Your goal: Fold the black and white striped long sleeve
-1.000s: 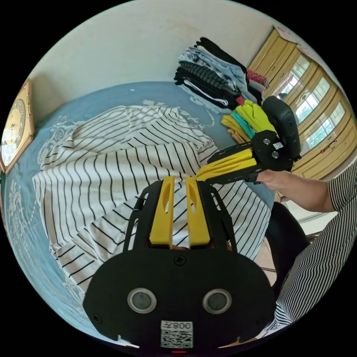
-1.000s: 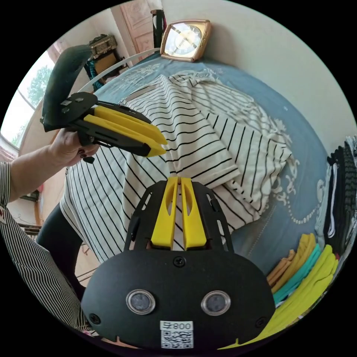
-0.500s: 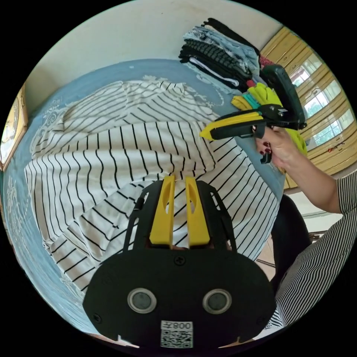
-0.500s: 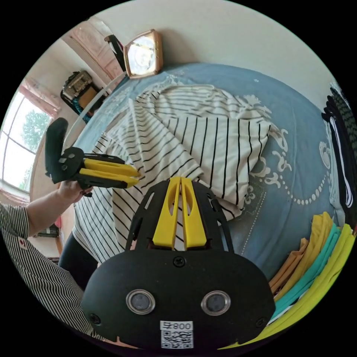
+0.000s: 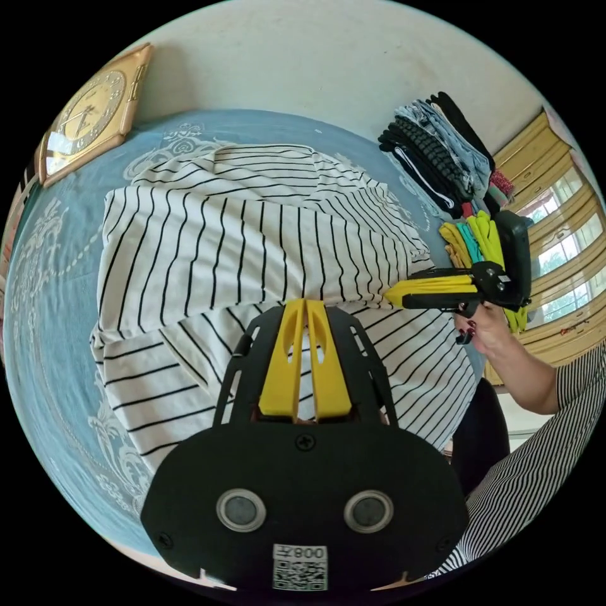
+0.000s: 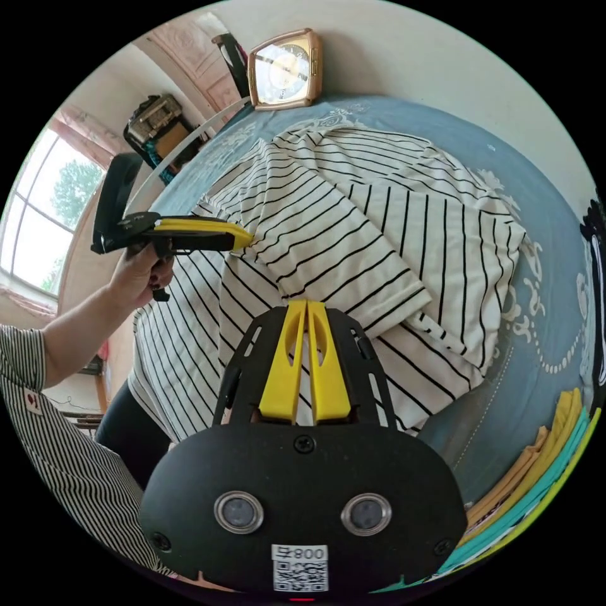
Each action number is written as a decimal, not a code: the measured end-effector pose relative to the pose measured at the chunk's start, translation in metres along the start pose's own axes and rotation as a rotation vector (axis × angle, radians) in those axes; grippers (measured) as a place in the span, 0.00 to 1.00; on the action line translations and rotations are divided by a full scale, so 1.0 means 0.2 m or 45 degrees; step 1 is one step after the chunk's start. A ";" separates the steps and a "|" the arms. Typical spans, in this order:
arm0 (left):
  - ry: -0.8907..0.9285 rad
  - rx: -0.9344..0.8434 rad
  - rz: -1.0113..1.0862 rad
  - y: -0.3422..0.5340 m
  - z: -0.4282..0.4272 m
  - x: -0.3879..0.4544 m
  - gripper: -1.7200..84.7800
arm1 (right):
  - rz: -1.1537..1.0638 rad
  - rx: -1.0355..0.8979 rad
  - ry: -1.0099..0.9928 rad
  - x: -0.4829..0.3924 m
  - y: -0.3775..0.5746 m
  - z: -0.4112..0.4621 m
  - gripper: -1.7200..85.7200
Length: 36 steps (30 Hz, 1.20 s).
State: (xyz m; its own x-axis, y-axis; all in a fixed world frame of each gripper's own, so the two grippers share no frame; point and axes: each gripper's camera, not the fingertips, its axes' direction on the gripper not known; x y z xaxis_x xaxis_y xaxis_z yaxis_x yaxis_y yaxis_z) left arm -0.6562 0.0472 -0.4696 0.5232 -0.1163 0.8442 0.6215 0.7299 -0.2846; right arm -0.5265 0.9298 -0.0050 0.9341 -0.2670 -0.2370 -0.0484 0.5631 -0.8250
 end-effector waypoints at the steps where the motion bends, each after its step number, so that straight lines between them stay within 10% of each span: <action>1: -0.004 0.003 0.001 0.02 -0.02 -0.01 0.03 | 0.031 0.002 -0.040 0.03 0.01 -0.01 0.02; 36: -0.181 0.154 -0.313 0.42 -0.53 -0.46 0.02 | 0.154 0.067 0.235 0.14 -0.04 -0.20 0.08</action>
State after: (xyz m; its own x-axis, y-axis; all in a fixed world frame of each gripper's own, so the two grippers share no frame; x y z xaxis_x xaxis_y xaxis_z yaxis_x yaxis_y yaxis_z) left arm -0.5899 0.0484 -0.6189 0.2735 -0.2106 0.9385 0.6412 0.7673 -0.0147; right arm -0.5146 0.8863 -0.0263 0.8418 -0.3308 -0.4265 -0.1334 0.6382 -0.7583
